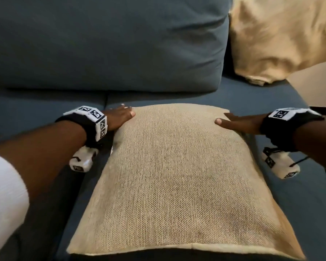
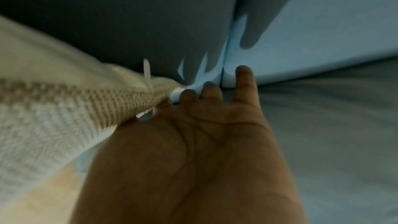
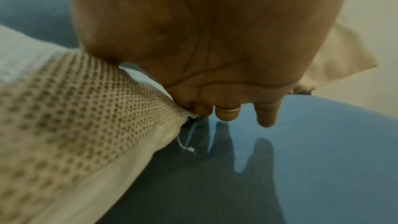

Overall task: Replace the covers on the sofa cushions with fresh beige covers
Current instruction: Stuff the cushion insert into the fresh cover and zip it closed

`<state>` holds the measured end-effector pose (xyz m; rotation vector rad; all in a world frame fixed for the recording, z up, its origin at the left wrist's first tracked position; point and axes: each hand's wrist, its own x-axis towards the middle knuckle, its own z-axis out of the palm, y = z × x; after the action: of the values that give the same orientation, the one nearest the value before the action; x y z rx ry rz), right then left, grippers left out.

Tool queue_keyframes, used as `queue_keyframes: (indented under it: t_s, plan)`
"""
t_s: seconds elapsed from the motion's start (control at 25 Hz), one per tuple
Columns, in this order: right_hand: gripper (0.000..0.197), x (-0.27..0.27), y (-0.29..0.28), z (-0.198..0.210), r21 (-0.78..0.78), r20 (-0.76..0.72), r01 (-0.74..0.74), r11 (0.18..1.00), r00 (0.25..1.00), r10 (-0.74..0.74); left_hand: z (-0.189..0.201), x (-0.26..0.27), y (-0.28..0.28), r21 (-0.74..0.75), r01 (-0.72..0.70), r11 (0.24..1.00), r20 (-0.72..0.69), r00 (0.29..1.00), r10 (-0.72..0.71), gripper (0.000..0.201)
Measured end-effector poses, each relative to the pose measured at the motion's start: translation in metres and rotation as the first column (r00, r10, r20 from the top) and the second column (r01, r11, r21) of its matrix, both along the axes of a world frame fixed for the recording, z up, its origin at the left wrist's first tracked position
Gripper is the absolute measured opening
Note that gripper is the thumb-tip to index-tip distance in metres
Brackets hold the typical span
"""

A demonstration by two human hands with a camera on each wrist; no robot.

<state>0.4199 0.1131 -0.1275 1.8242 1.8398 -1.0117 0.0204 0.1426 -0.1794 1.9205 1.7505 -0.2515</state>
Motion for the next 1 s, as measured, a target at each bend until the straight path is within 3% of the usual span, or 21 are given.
queue_keyframes:
  t_s: [0.08,0.12,0.16,0.24,0.36,0.56,0.72,0.8,0.88,0.96,1.0]
  plan:
    - [0.133,0.001,-0.020,0.009,0.103,0.068,0.049,0.994,0.996,-0.056,0.037,0.003,-0.016,0.109,0.006,0.994,-0.190,0.982,0.015,0.061]
    - [0.123,-0.003,-0.031,0.016,0.179,0.078,0.051,0.982,0.995,-0.066,0.054,0.011,-0.030,0.175,0.030,0.984,-0.187,0.982,0.004,0.065]
    - [0.122,-0.013,-0.044,0.022,0.252,0.068,0.012,0.968,0.997,-0.030,0.067,0.024,-0.047,0.220,0.046,0.974,-0.109,0.994,-0.022,0.076]
    - [0.130,-0.048,-0.076,0.023,0.368,0.061,-0.199,0.908,0.980,0.189,0.076,0.060,-0.093,0.217,0.157,0.963,0.063,0.983,-0.175,0.103]
    - [0.143,-0.089,-0.130,0.011,0.414,0.138,-0.454,0.789,0.888,0.438,0.059,0.096,-0.169,0.236,0.383,0.893,-0.072,0.923,-0.377,0.113]
    - [0.159,-0.035,-0.193,-0.005,0.282,0.210,-0.330,0.901,0.937,0.278,0.039,0.041,-0.229,0.148,0.327,0.933,-0.124,0.942,-0.310,0.143]
    - [0.156,-0.003,-0.219,0.001,0.163,0.402,-0.275,0.948,0.895,0.191,0.034,-0.006,-0.258,0.031,0.294,0.955,-0.344,0.901,-0.266,0.159]
    - [0.136,-0.014,-0.215,0.026,0.134,0.454,-0.246,0.960,0.876,0.161,0.040,-0.023,-0.265,0.014,0.300,0.954,-0.435,0.861,-0.264,0.159]
    - [0.089,-0.043,-0.213,0.061,0.188,0.485,-0.285,0.940,0.859,0.163,0.046,-0.033,-0.270,0.045,0.292,0.956,-0.474,0.848,-0.237,0.151]
    - [0.043,-0.088,-0.213,0.083,0.293,0.538,-0.426,0.856,0.814,0.221,0.052,-0.051,-0.274,0.118,0.267,0.956,-0.481,0.858,-0.180,0.132]
    - [0.033,-0.116,-0.214,0.089,0.359,0.546,-0.486,0.797,0.802,0.243,0.056,-0.063,-0.276,0.153,0.245,0.958,-0.485,0.863,-0.143,0.119]
